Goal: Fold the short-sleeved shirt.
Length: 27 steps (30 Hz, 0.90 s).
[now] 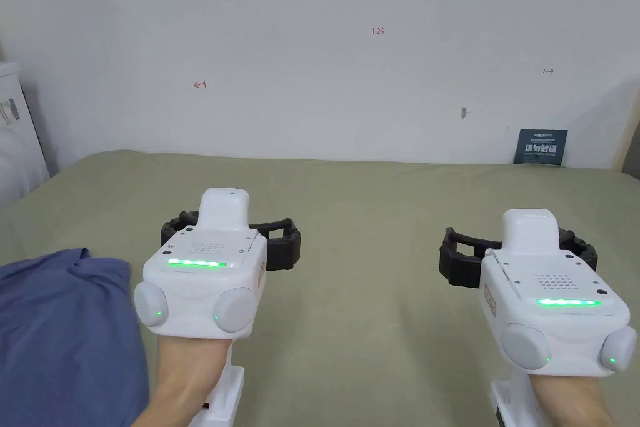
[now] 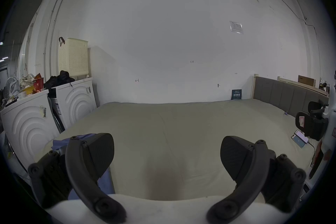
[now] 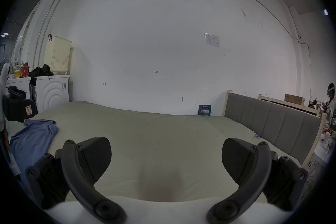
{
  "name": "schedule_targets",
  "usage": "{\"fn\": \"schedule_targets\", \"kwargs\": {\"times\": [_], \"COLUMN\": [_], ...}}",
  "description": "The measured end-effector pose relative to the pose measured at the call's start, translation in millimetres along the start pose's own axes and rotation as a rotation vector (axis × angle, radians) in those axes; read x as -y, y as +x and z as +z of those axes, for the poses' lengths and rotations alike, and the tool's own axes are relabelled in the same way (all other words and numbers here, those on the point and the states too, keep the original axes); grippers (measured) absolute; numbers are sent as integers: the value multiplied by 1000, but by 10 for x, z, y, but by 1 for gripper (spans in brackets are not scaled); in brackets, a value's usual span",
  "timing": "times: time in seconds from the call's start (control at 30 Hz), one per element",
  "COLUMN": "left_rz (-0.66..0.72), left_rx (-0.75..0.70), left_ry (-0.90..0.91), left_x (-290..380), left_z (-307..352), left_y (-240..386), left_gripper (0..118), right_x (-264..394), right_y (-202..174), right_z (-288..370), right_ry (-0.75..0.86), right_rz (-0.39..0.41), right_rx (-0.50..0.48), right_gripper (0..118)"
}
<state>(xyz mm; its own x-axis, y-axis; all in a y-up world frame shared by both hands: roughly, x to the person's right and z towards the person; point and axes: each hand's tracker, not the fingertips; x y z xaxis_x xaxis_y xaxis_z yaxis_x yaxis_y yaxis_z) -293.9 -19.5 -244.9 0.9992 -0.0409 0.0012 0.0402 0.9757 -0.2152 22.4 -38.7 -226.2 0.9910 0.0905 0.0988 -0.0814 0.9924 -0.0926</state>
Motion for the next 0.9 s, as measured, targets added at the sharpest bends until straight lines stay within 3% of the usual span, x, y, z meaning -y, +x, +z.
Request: {"fn": "schedule_targets", "kwargs": {"times": [0.9], "left_rz": [6], "left_rx": [7], "left_ry": [-11], "left_x": [13], "left_z": [50], "left_y": [-1], "left_gripper": [118], "right_x": [4], "right_y": [23], "right_z": [21], "right_ry": [-2], "right_rz": [-6], "right_rx": [-9], "right_gripper": [118]}}
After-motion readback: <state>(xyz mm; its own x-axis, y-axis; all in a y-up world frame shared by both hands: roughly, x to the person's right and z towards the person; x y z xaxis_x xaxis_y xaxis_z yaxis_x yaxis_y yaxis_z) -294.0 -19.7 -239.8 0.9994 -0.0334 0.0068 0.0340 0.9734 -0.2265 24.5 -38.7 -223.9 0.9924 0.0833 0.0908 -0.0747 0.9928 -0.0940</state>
